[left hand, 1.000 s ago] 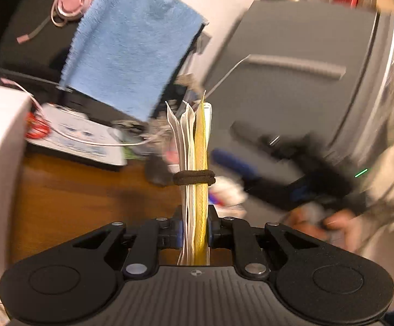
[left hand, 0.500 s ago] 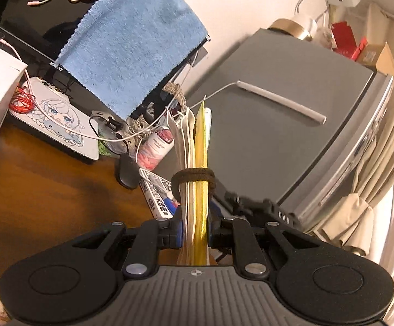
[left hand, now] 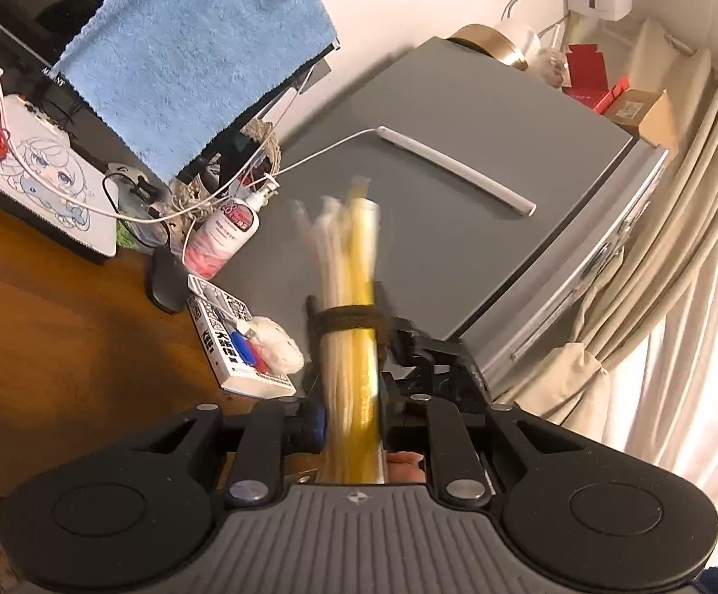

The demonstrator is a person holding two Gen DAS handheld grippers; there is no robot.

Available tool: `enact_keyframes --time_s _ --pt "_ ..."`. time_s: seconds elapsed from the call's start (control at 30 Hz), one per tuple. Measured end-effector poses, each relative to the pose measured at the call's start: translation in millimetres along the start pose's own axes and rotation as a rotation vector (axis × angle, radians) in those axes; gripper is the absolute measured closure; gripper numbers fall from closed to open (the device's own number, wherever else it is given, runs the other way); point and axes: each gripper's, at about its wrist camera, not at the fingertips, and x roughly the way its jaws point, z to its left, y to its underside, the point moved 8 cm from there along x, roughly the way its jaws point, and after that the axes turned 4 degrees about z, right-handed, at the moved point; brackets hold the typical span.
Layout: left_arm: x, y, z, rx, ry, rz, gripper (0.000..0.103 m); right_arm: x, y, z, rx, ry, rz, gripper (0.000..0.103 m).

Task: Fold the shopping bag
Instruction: 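Bring the right tool to the bundled strip held upright in the left tool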

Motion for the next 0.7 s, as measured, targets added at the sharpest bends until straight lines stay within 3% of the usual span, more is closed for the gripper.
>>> enact_keyframes --time_s 0.07,0.17,0.3,0.37,0.5,0.7 --pt "-0.7 0.7 0.0 -0.006 0.008 0.003 0.082 1.1 1.0 1.0 -0.007 0.008 -0.018 0.088" --pt "-1.5 1.9 0.0 -0.011 0.012 -0.002 0.082 -1.1 -1.6 0.5 0.014 -0.007 -0.062 0.089" --pt "-2.7 4.2 -5.0 0.033 -0.063 -0.033 0.089 -3.9 -7.6 -0.4 0.012 -0.002 -0.088 0.089" --pt "-2.7 5.2 -8.9 0.119 -0.203 -0.066 0.091 -1.7 -8.0 0.9 -0.047 0.073 -0.079 0.075" --pt "0.0 9.4 -16.9 0.347 -0.491 -0.13 0.091 0.9 -11.6 14.4 -0.232 0.303 -0.102 0.051" --pt "20.5 21.2 -20.8 0.494 -0.626 -0.093 0.09 34.6 8.6 65.4 -0.662 0.521 -0.004 0.048"
